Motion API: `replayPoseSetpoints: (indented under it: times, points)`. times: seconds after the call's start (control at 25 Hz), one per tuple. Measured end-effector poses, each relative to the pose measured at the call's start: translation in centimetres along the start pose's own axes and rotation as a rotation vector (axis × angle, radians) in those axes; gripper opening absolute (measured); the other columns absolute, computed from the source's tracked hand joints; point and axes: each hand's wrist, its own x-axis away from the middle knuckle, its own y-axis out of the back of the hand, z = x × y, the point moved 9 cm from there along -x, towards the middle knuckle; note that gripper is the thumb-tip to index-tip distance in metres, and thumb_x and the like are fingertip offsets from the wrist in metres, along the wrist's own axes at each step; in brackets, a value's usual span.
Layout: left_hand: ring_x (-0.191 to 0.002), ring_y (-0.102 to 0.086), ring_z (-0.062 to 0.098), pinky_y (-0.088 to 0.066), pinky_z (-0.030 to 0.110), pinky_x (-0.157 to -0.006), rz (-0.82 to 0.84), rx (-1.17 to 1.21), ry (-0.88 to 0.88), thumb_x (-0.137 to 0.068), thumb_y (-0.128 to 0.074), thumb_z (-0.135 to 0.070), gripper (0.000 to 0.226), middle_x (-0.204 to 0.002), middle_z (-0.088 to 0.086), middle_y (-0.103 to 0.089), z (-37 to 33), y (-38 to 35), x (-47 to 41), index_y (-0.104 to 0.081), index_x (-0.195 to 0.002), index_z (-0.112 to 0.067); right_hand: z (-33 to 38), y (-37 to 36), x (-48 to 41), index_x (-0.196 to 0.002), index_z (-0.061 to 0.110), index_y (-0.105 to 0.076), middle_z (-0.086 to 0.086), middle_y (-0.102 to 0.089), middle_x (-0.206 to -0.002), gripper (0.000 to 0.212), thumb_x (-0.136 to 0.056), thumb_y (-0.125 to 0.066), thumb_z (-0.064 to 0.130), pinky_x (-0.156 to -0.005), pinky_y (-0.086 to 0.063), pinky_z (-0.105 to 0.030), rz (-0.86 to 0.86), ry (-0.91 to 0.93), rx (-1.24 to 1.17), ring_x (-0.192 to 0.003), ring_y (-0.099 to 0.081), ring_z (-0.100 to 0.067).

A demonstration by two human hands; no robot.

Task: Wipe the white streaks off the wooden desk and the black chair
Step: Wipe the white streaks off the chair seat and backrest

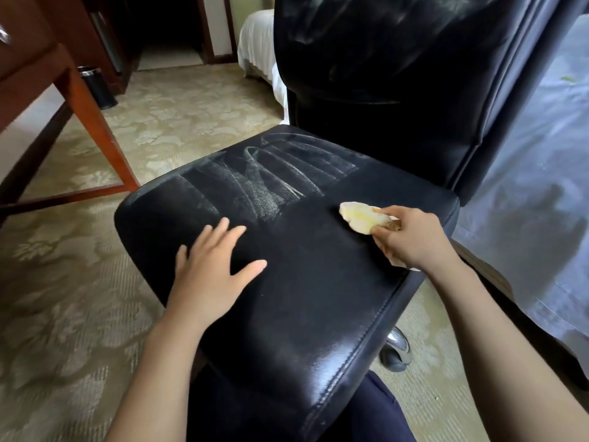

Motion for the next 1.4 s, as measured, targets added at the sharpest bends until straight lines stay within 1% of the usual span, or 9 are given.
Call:
replayPoseSetpoints:
  times: [0.24,0.44,0.6,0.72,0.84,0.92,1.08,1.24,1.4]
  points:
    - [-0.147,0.005,0.024,-0.001,0.05,-0.117,0.094,-0.123,0.283,-0.088,-0.03,-0.068,0.089,-0.16,0.009,0.003,4.9,-0.9,1.4,-0.003,-0.153,-0.014,2.7,-1.3,0.7,-0.128,0.014,-0.05,-0.018,-0.058,-0.118,0.037,-0.091,-0.046,0.013,-0.082,-0.039,-0.036,-0.103,-0.003,0.21,-0.108,-0.052,-0.039]
    - [-0.147,-0.004,0.026,-0.01,0.041,-0.118,0.023,-0.214,0.239,-0.091,-0.017,-0.066,0.083,-0.16,0.012,-0.002,3.7,-1.4,2.4,-0.002,-0.153,-0.012,8.2,-4.0,4.9,-0.126,0.019,-0.054,-0.002,-0.05,-0.138,0.035,-0.091,-0.051,0.014,-0.09,-0.036,-0.03,-0.047,0.387,0.143,-0.116,-0.054,-0.029]
    - [-0.147,-0.011,0.026,-0.014,0.034,-0.117,-0.004,-0.266,0.227,-0.092,-0.015,-0.068,0.084,-0.159,0.014,-0.01,2.8,-1.8,3.1,-0.007,-0.152,-0.009,11.6,-5.4,10.0,-0.129,0.026,-0.053,0.006,-0.064,-0.077,0.043,-0.088,-0.059,0.017,-0.062,-0.045,-0.026,0.065,0.619,0.068,-0.072,-0.062,-0.024]
    - [-0.132,-0.043,0.035,-0.04,0.039,-0.104,-0.054,-0.262,0.224,-0.084,-0.013,-0.069,0.093,-0.144,0.023,-0.042,2.2,-1.9,3.8,-0.039,-0.142,-0.001,10.5,-5.8,11.1,-0.135,0.039,-0.045,0.021,-0.038,-0.06,0.047,-0.091,-0.056,0.027,-0.069,-0.046,-0.028,0.24,0.602,0.055,-0.06,-0.048,-0.004]
    - [-0.101,-0.065,0.042,-0.056,0.042,-0.073,0.026,-0.222,0.224,-0.084,-0.027,-0.06,0.082,-0.115,0.03,-0.063,1.6,-2.9,4.4,-0.062,-0.119,0.006,8.9,-4.9,9.5,-0.132,0.045,-0.045,0.016,-0.044,-0.056,0.044,-0.091,-0.054,0.031,-0.07,-0.049,-0.033,0.212,0.532,0.061,-0.058,-0.05,-0.005]
    - [-0.096,-0.066,0.043,-0.055,0.041,-0.067,0.082,-0.228,0.205,-0.084,-0.028,-0.058,0.08,-0.112,0.031,-0.063,0.6,-3.5,5.1,-0.063,-0.117,0.007,8.1,-4.2,7.4,-0.133,0.04,-0.045,0.005,-0.061,-0.07,0.043,-0.092,-0.051,0.033,-0.075,-0.05,-0.038,0.089,0.47,0.167,-0.077,-0.062,-0.023]
    - [-0.093,-0.066,0.041,-0.054,0.041,-0.07,0.048,-0.259,0.14,-0.085,-0.03,-0.056,0.077,-0.113,0.031,-0.063,-1.2,-4.1,6.5,-0.063,-0.118,0.004,5.4,-3.8,0.1,-0.131,0.026,-0.047,-0.015,-0.068,-0.098,0.041,-0.091,-0.052,0.03,-0.082,-0.049,-0.039,0.013,0.293,0.195,-0.095,-0.061,-0.036]
    - [-0.095,-0.065,0.032,-0.047,0.047,-0.093,-0.161,-0.244,-0.03,-0.084,-0.036,-0.052,0.066,-0.117,0.02,-0.065,-3.0,-3.4,8.2,-0.066,-0.119,-0.006,2.3,-3.8,-6.1,-0.134,0.02,-0.04,-0.014,-0.06,-0.117,0.045,-0.09,-0.048,0.027,-0.077,-0.039,-0.032,0.042,0.056,0.115,-0.098,-0.054,-0.034]
    - [-0.101,-0.054,0.016,-0.036,0.042,-0.1,-0.267,0.03,-0.178,-0.082,-0.044,-0.052,0.052,-0.122,-0.001,-0.065,-2.0,-1.9,8.6,-0.069,-0.114,-0.02,2.8,-4.4,-5.6,-0.14,0.022,-0.031,-0.008,-0.049,-0.133,0.05,-0.094,-0.047,0.033,-0.1,-0.031,-0.044,0.037,0.026,0.058,-0.122,-0.045,-0.032]
